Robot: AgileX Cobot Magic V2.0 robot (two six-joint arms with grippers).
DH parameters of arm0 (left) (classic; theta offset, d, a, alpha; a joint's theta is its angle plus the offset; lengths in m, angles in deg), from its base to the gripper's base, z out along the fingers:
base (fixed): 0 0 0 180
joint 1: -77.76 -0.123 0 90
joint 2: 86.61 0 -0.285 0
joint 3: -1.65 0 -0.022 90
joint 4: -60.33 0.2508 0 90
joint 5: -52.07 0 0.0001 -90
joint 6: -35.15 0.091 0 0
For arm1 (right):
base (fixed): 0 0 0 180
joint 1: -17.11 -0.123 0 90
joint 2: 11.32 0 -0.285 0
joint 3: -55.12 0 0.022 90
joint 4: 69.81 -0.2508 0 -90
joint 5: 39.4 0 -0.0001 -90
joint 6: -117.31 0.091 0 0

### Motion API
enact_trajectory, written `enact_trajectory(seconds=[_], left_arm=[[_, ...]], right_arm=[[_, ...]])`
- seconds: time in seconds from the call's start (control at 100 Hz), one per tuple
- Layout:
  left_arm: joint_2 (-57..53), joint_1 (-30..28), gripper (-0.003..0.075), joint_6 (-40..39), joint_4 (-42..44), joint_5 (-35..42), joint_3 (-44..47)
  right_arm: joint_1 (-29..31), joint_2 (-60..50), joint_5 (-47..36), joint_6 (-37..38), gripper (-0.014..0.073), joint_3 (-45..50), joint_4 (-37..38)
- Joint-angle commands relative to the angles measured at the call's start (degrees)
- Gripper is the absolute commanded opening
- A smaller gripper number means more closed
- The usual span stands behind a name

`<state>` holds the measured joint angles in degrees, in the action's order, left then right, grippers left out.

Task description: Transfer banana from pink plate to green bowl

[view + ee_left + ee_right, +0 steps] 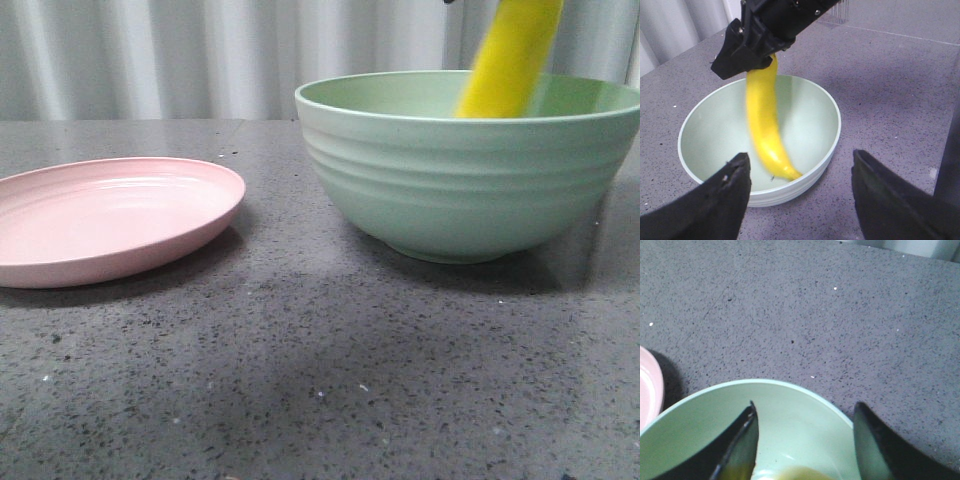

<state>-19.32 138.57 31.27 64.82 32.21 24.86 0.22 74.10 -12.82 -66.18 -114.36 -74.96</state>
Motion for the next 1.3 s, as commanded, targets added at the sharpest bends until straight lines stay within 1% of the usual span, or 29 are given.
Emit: enact_trajectory(seconds=[0.0, 0.29, 0.36, 0.41, 0.43, 0.47, 0.5, 0.51, 0.53, 0.56, 0.58, 0.59, 0.6, 0.62, 0.75, 0.82, 0.93, 1.06, 1.15, 1.29], left_arm=[[-1.1, -0.01, 0.0409, -0.33, 0.01, 4.18, -2.02], [-1.1, -0.01, 0.0409, -0.33, 0.01, 4.3, -2.02], [-1.1, -0.01, 0.0391, -0.33, 0.01, 4.3, -2.02], [-1.1, -0.01, 0.0342, -0.33, 0.01, 4.3, -2.02], [-1.1, -0.01, 0.031, -0.33, 0.01, 4.3, -2.02], [-1.22, -0.01, 0.0235, -0.33, 0.01, 4.3, -2.02], [-1.32, -0.01, 0.0176, -0.33, 0.01, 4.3, -2.02], [-1.32, -0.01, 0.0146, -0.33, 0.01, 4.3, -2.02], [-1.47, -0.01, 0.0116, -0.33, 0.01, 4.3, -2.02], [-1.79, -0.01, 0.0041, -0.33, 0.01, 4.3, -2.02], [-1.93, -0.01, 0.0013, -0.33, 0.01, 4.3, -2.02], [-2.05, -0.01, -0.0015, -0.33, 0.01, 4.3, -2.02], [-2.2, -0.01, -0.0022, -0.33, 0.01, 4.3, -2.02], [-2.38, -0.01, -0.0018, -0.33, 0.01, 4.3, -2.02], [-4.08, -0.01, -0.002, -0.33, 0.01, 4.67, -1.3], [-5.43, -0.01, -0.002, -0.33, -1.06, 5.25, -0.06], [-8.73, -0.01, -0.002, -0.33, -1.45, 6.85, 3.1], [-13.92, -0.01, -0.002, -0.33, -1.55, 10.62, 8.41], [-17.83, -0.01, -0.002, -0.33, -1.77, 13.6, 12.18], [-23.51, -0.01, -0.002, -0.33, -1.77, 14.99, 17.54]], right_arm=[[0.19, -1.75, -4.28, -0.52, 0.0369, -1.71, 0.36], [0.19, -3.4, -4.48, -0.52, 0.0369, -1.95, 0.36], [0.19, -4.58, -3.31, -0.52, 0.0362, -2.21, 0.36], [0.19, -5.66, -2.34, -0.52, 0.0336, -2.21, 0.36], [0.19, -5.94, -2.02, -0.52, 0.0322, -2.21, 0.36], [0.19, -6.74, -1.01, -0.52, 0.0261, -2.21, 0.36], [0.19, -7.36, -0.49, -0.52, 0.0191, -2.21, 0.36], [0.19, -7.62, -0.39, -0.52, 0.0176, -2.11, 0.36], [0.19, -7.98, -0.23, -0.52, 0.0127, -2.1, 0.36], [0.19, -8.73, 0.27, -0.52, 0.006, -2.0, 0.36], [0.19, -8.99, 0.4, -0.52, 0.001, -1.9, 0.36], [0.19, -9.12, 0.52, -0.52, -0.0021, -1.9, 0.36], [0.19, -9.39, 0.53, -0.52, -0.0036, -1.88, 0.36], [0.19, -9.77, 0.95, -0.52, -0.0074, -1.88, 0.36], [0.19, -12.31, 4.87, -1.01, -0.0066, -1.34, 0.36], [0.19, -14.61, 5.41, -1.12, -0.0066, 0.28, 0.36], [0.19, -20.3, 3.28, -2.47, -0.0066, 5.07, 0.36], [0.19, -28.36, -0.77, -2.46, -0.0066, 13.45, 0.36], [0.19, -35.1, -3.79, -2.46, -0.0066, 19.41, 0.36], [0.19, -46.01, -7.54, -2.46, -0.0066, 28.07, 0.64]])
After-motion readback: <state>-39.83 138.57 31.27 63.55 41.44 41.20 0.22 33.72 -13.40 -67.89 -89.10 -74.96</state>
